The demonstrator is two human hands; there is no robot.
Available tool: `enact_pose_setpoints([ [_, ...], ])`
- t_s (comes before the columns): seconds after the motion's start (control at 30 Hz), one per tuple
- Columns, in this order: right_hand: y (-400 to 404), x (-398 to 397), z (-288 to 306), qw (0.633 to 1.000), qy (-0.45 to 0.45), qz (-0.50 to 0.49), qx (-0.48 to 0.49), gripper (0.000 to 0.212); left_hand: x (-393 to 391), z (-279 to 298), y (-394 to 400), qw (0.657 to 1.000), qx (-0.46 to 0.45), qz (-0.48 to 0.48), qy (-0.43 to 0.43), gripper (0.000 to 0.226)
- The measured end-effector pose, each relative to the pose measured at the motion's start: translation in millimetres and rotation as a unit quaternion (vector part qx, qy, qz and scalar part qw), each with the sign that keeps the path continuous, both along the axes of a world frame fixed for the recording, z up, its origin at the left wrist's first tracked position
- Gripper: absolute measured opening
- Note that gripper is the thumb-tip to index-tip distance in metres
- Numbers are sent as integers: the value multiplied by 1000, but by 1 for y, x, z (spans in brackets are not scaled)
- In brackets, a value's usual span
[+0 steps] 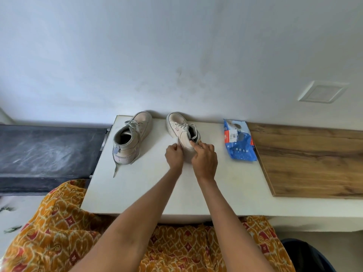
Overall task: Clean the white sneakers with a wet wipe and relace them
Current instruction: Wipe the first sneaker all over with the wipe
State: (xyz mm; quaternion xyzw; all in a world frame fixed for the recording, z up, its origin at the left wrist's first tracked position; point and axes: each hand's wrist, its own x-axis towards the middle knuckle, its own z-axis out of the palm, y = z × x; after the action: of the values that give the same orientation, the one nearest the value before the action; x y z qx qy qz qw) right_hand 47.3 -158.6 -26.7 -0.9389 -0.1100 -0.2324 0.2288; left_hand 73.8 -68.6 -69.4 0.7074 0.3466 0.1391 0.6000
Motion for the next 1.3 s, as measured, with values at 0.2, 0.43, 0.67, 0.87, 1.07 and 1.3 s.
enact_pose_setpoints([
  [0.2, 1, -1, 3, 1000, 24, 4, 4, 38, -45, -1, -22, 985, 146, -64, -67, 28],
  [0.43, -5, 3, 4, 1000, 11, 5, -22, 48, -23, 11, 12, 996, 50, 64, -33, 31],
  [0.67, -4, 5, -1, 1000, 1, 4, -16, 42, 17, 43, 19, 999, 9, -24, -22, 43],
  [0.87, -3, 1, -1, 1000, 8, 7, 6, 29, -34, 18, -27, 978, 95, -84, -163, 36],
  [1.07, -8, 0, -1, 1000, -8, 17, -12, 28, -36, 1, -16, 969, 101, -181, -138, 46],
  [1.3, -7, 6, -6, 999, -44, 10, -22, 46, 6, 21, 20, 940, 173, -290, -58, 47],
])
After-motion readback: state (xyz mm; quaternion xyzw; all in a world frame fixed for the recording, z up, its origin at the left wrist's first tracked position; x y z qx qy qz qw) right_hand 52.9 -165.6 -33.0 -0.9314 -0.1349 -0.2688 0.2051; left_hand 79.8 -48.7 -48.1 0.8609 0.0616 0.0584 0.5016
